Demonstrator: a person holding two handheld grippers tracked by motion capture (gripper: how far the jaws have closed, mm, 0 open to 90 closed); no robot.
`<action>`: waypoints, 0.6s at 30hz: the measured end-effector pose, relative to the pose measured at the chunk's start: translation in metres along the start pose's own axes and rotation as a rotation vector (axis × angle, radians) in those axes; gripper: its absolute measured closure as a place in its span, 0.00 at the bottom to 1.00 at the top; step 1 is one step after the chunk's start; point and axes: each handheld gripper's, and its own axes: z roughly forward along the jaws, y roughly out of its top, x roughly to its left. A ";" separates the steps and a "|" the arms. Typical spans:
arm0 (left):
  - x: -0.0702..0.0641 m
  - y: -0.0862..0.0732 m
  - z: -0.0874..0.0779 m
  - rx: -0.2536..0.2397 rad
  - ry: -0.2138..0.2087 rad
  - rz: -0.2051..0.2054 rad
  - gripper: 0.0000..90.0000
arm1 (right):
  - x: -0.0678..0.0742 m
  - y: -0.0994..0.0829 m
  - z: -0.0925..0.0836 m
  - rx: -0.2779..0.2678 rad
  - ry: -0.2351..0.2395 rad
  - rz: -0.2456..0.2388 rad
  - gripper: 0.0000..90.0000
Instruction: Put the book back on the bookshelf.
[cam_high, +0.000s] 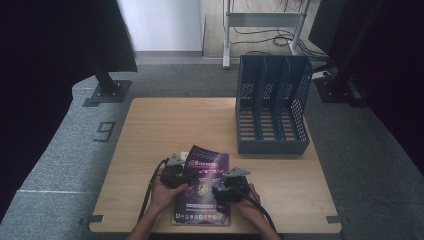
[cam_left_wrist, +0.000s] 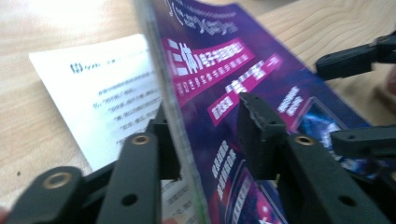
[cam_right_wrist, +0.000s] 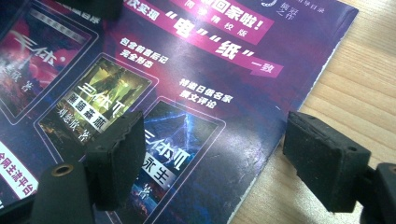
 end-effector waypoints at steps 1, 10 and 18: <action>-0.001 0.000 -0.001 -0.005 -0.003 0.004 0.75 | 0.000 0.000 0.000 0.000 0.001 0.000 0.23; -0.004 0.000 -0.002 -0.016 -0.004 0.032 0.88 | 0.000 0.000 0.000 0.000 0.003 -0.001 0.23; -0.005 0.000 -0.004 -0.035 -0.022 0.027 0.94 | -0.001 0.000 0.000 -0.004 0.006 -0.002 0.23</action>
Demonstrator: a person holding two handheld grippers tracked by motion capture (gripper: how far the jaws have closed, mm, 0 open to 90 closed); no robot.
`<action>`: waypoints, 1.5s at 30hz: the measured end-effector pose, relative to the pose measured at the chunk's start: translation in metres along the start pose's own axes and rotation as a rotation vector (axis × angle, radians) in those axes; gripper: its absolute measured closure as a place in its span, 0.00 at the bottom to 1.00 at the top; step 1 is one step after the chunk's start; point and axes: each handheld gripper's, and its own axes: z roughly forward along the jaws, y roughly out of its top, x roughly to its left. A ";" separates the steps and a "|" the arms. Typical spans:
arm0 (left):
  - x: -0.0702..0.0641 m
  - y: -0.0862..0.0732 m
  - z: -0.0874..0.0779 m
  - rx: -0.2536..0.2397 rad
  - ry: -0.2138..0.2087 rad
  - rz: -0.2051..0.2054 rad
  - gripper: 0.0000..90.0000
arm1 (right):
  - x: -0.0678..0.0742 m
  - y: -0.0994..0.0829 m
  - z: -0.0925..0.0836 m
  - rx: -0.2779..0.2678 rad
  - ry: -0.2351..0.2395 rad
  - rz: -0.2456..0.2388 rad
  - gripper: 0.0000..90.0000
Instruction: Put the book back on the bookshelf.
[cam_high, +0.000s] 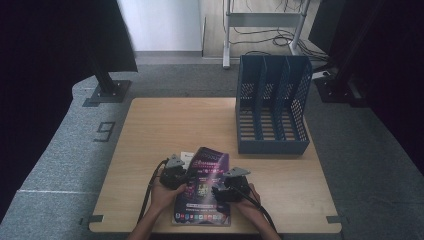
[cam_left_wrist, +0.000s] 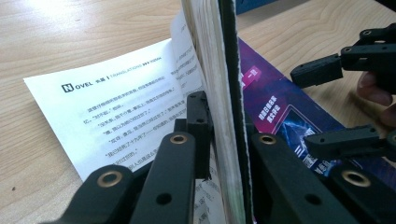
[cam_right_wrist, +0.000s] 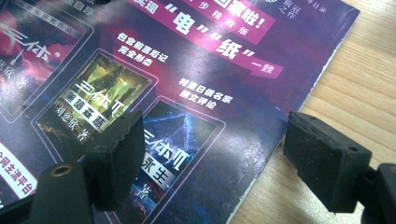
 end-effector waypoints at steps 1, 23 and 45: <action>0.000 0.000 0.000 0.000 0.000 0.000 0.94 | 0.000 0.000 0.000 0.000 0.000 0.000 0.23; -0.004 -0.002 0.004 0.006 0.014 0.041 0.95 | -0.001 0.000 0.000 0.003 0.003 -0.003 0.23; -0.007 0.002 -0.012 -0.068 -0.056 0.058 0.98 | -0.006 0.003 -0.006 -0.048 0.018 0.006 0.24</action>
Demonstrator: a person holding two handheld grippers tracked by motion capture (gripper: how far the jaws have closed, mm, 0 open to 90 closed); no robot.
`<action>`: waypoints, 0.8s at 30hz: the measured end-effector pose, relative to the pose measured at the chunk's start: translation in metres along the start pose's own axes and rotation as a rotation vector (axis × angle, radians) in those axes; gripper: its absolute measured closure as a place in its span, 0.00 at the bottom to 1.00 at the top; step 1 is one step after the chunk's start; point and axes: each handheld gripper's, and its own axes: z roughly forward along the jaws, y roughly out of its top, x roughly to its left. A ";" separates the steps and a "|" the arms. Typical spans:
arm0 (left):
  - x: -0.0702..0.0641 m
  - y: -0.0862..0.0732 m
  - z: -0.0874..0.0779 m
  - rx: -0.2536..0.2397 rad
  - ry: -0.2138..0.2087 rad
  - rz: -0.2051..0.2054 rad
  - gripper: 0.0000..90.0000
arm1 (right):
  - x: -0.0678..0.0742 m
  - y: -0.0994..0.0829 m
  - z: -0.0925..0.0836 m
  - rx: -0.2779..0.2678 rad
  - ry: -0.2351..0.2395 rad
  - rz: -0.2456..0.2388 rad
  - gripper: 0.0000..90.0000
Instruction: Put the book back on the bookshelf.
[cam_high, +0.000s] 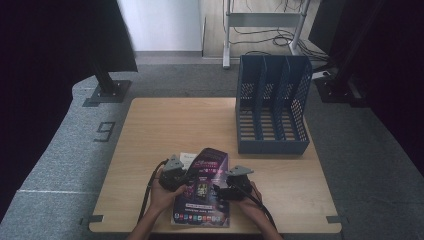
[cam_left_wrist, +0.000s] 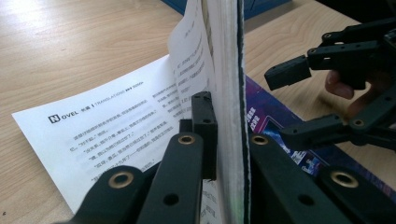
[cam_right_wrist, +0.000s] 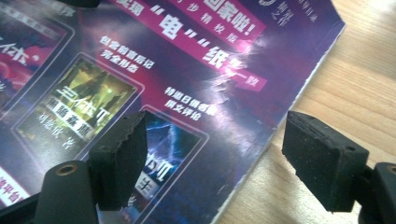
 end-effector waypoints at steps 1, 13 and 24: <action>0.000 0.000 -0.001 -0.002 -0.003 0.000 0.98 | -0.001 0.000 0.000 -0.003 0.000 0.001 0.24; -0.001 0.005 -0.012 -0.042 -0.043 -0.009 0.98 | -0.009 0.009 -0.003 -0.061 0.027 0.047 0.24; -0.002 0.010 -0.023 -0.084 -0.085 -0.009 0.98 | -0.016 0.013 0.003 -0.069 0.053 0.066 0.20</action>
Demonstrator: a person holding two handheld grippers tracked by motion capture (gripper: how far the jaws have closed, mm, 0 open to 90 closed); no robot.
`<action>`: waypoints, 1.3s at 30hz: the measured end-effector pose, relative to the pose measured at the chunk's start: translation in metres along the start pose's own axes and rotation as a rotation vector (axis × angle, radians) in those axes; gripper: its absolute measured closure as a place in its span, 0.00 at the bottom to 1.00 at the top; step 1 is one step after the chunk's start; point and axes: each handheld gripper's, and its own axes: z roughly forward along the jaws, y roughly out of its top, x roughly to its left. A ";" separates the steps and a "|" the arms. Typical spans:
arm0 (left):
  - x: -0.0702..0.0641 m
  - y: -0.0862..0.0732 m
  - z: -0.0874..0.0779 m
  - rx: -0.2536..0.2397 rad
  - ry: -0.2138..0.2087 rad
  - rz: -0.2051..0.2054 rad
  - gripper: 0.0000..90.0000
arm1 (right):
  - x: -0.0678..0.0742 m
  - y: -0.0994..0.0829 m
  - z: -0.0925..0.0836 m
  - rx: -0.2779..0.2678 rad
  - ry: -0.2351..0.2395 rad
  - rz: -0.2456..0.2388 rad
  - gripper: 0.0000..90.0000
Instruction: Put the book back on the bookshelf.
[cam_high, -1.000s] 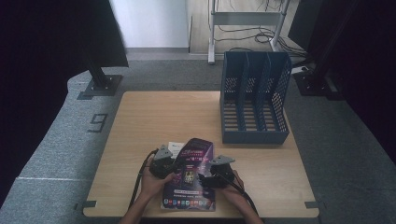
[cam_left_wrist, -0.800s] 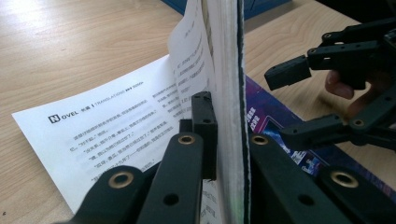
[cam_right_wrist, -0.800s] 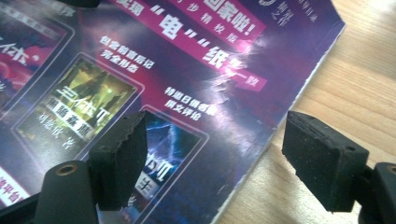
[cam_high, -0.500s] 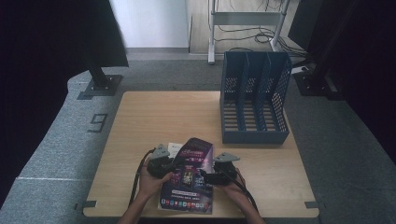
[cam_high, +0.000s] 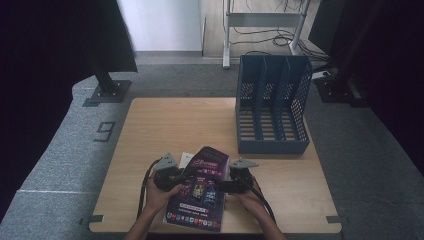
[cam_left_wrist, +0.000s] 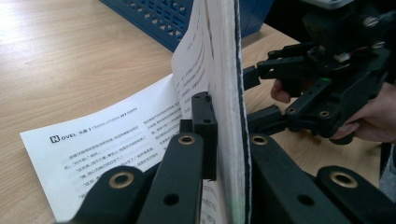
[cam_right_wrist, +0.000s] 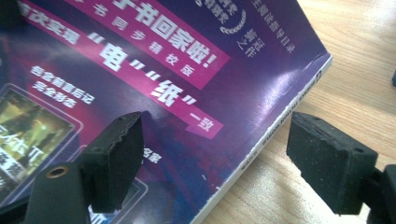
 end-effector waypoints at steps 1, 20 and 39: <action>0.000 0.000 0.000 0.000 0.000 0.001 0.98 | -0.001 0.000 0.000 -0.001 0.004 0.001 0.20; -0.008 0.008 -0.013 -0.019 -0.022 0.079 0.98 | -0.006 0.003 0.000 -0.036 0.065 0.040 0.15; -0.009 0.008 -0.012 -0.015 -0.051 0.085 0.98 | -0.006 0.002 0.008 -0.017 0.152 0.127 0.16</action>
